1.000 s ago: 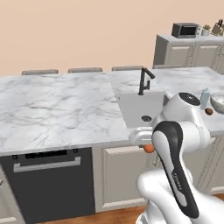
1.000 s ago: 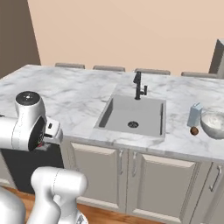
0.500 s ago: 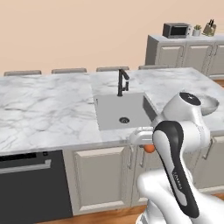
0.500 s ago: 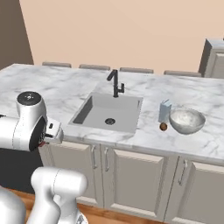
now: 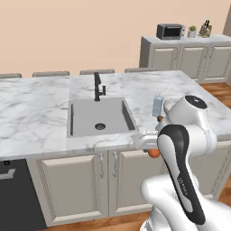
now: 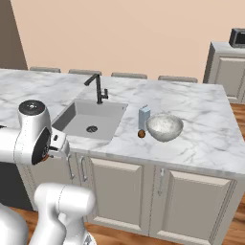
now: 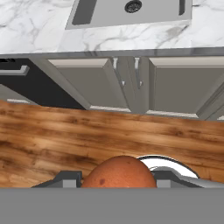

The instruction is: Gather the eggs and milk located in the vicinity of the sink area and place them right next to the bowl.

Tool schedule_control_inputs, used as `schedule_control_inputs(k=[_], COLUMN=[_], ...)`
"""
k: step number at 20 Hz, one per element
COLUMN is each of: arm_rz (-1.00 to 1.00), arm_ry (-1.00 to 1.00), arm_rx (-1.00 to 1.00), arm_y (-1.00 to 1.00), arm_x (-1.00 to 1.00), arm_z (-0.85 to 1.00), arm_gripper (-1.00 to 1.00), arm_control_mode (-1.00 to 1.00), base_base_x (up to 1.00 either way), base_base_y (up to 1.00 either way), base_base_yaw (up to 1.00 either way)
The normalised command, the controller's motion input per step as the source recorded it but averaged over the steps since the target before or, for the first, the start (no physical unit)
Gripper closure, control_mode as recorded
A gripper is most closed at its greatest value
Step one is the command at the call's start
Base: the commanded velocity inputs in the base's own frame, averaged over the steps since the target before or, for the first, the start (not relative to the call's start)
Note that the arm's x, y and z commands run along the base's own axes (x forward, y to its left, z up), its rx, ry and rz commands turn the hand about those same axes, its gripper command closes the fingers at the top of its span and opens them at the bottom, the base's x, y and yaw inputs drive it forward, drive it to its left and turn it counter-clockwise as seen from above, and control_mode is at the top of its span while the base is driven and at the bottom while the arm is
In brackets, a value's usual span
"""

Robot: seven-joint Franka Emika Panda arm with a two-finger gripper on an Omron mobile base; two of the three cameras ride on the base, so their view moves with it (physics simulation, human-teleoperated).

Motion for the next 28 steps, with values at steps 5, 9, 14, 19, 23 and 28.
schedule_control_inputs(k=[5, 9, 14, 19, 23, 28], arm_rz=[0.0, 0.0, 0.0, 0.0, 0.0, 0.0], arm_ry=[0.0, 0.0, 0.0, 0.0, 0.0, 0.0], arm_rx=[0.0, 0.0, 0.0, 0.0, 0.0, 0.0], arm_y=[0.0, 0.0, 0.0, 0.0, 0.0, 0.0], arm_x=[0.0, 0.0, 0.0, 0.0, 0.0, 0.0], arm_z=[0.0, 0.0, 0.0, 0.0, 0.0, 0.0], arm_gripper=[1.0, 1.0, 1.0, 1.0, 1.0, 1.0], arm_control_mode=[1.0, 1.0, 1.0, 1.0, 1.0, 1.0], base_base_x=[0.0, 0.03, 0.28, 0.58, 0.7, 0.61], base_base_y=[-0.67, -0.52, -0.43, -0.34, -0.31, -0.28], base_base_yaw=[0.0, -0.02, -0.04, -0.05, -0.05, -0.05])
